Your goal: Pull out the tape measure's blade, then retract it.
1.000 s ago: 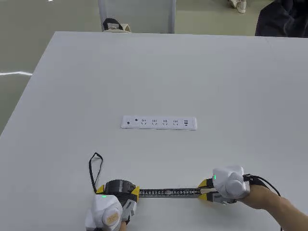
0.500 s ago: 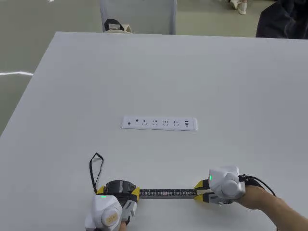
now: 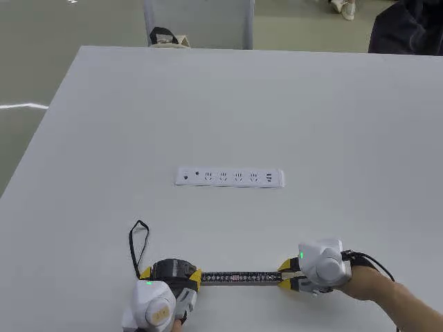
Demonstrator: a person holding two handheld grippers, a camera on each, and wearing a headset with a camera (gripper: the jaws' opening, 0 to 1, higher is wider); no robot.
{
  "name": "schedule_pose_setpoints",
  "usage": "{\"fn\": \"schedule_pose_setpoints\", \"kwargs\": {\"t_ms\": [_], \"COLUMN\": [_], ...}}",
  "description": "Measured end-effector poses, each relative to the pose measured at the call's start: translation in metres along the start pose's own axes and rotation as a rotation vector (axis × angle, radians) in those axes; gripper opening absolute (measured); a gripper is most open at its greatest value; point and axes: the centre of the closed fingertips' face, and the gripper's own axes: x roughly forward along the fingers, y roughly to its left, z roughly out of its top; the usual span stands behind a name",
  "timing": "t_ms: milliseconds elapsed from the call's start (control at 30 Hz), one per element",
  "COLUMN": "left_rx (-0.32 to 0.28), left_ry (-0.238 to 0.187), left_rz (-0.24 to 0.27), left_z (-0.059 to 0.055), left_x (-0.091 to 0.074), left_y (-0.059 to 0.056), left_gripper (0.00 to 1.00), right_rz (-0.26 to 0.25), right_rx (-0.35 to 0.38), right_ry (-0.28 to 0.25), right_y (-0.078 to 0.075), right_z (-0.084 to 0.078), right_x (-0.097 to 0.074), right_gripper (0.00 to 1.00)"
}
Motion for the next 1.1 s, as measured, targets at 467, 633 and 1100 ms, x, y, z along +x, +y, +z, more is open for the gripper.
{"fn": "schedule_pose_setpoints", "kwargs": {"t_ms": [467, 633, 1100], "left_rx": [-0.01, -0.012, -0.021], "left_ry": [0.0, 0.0, 0.004], "left_rz": [-0.005, -0.008, -0.015], "left_z": [0.002, 0.001, -0.001], "left_x": [-0.004, -0.001, 0.001], "left_y": [-0.001, 0.0, 0.002], "left_gripper": [0.61, 0.61, 0.6], "right_rz": [0.006, 0.007, 0.013], "right_rx": [-0.007, -0.007, -0.014], "right_ry": [-0.004, -0.006, -0.02], "right_y": [-0.001, 0.0, 0.0], "right_z": [0.007, 0.009, 0.02], "right_x": [0.006, 0.007, 0.015], "right_gripper": [0.12, 0.12, 0.12]}}
